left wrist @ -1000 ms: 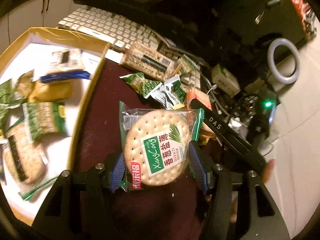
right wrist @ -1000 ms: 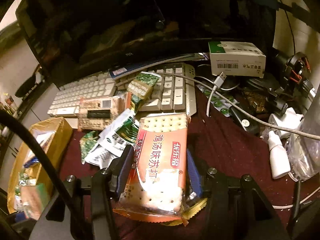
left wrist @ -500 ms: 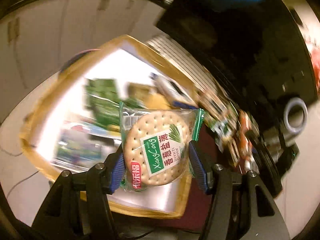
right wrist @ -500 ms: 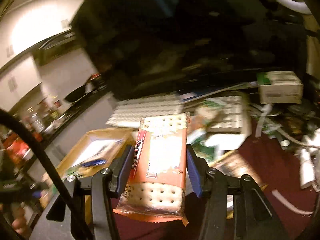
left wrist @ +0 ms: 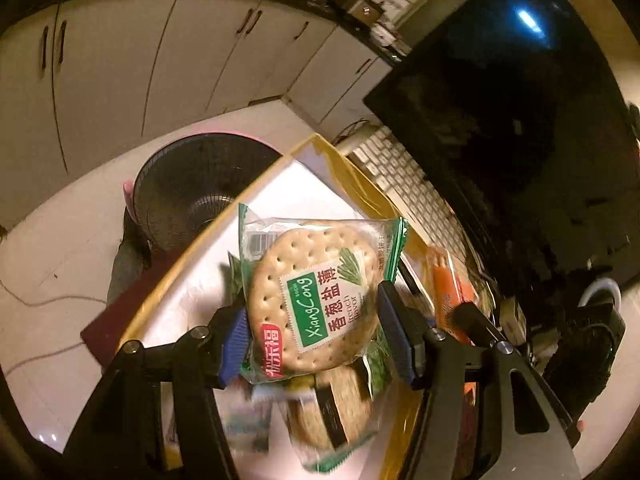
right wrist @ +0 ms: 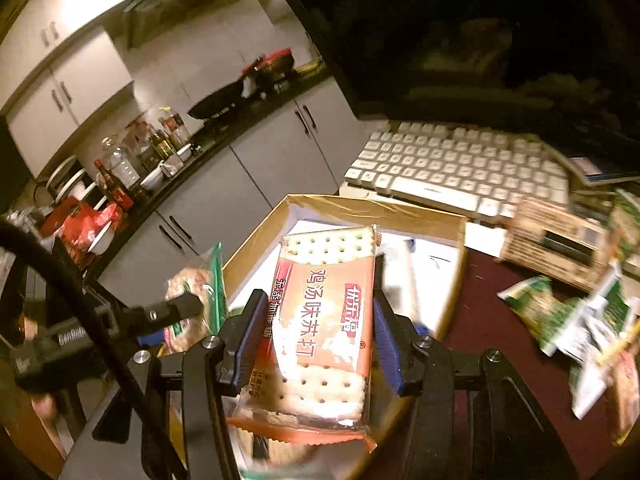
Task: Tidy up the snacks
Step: 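Carry both cracker packs into the cardboard box and open both tools, then withdraw both open tools from the box toward the snack pile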
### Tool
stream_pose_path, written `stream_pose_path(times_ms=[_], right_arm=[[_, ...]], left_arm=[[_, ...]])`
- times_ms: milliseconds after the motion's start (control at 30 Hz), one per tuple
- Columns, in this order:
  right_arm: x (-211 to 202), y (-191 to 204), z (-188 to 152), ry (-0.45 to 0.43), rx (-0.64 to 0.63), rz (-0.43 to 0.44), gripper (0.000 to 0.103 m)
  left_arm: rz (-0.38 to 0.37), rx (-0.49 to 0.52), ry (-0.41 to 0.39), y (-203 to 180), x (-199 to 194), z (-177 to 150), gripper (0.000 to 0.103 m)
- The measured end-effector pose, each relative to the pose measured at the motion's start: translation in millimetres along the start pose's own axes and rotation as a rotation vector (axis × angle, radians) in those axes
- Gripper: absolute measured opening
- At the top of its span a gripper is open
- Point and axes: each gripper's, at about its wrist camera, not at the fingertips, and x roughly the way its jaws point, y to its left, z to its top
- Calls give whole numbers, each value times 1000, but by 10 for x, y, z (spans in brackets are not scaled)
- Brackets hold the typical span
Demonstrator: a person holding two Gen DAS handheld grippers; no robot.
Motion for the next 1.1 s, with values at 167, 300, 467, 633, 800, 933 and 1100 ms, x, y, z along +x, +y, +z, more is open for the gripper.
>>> stream_pose_path(times_ms=[167, 300, 467, 633, 800, 933, 1100], right_arm=[[379, 84, 170, 55, 11, -41, 51], [619, 121, 198, 100, 12, -69, 51], [734, 104, 174, 123, 2, -110, 52], [663, 56, 186, 109, 24, -113, 54], [220, 0, 187, 28, 49, -53, 65], [-276, -54, 56, -52, 45, 1, 69], [-709, -273, -342, -102, 37, -26, 74]], left_arm=[[17, -45, 45, 60, 184, 166, 61], [29, -81, 102, 83, 408, 284, 61], [73, -68, 120, 41, 534, 341, 61], [89, -34, 145, -1, 562, 328, 66], [17, -53, 135, 28, 406, 315, 78], [-9, -36, 88, -4, 167, 177, 81], [-19, 56, 28, -193, -99, -236, 83]])
